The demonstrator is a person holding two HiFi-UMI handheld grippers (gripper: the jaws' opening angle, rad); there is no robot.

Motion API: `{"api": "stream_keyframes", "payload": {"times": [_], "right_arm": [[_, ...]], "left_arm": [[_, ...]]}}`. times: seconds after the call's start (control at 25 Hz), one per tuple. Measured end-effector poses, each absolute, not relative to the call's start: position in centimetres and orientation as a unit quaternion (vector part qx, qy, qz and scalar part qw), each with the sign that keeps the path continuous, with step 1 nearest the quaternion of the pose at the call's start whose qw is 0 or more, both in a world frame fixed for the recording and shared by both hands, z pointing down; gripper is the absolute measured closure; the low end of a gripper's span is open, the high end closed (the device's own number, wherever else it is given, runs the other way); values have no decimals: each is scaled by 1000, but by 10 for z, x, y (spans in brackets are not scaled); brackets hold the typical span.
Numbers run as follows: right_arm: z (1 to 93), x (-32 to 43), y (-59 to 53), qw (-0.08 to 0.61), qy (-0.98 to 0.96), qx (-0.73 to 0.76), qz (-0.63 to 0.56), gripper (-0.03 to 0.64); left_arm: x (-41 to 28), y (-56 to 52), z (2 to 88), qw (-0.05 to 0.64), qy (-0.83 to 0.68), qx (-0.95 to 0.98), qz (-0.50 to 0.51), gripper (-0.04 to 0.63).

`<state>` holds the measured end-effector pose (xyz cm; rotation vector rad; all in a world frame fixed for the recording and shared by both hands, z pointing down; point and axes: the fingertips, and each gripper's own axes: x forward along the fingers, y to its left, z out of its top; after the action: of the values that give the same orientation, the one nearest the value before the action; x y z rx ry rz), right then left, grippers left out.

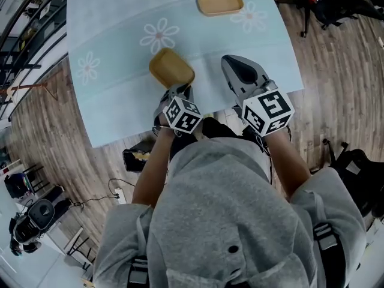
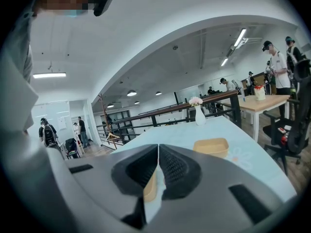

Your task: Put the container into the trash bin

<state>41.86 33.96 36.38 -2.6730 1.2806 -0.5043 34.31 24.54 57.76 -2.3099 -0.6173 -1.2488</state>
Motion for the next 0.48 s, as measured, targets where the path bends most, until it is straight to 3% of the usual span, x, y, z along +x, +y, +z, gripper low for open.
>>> {"api": "stream_keyframes", "payload": {"times": [0.48], "right_arm": [[357,397,297,66,464,-869,-161,588]], "left_arm": [[326,202,533,197,-156,-877,-409,563]]}}
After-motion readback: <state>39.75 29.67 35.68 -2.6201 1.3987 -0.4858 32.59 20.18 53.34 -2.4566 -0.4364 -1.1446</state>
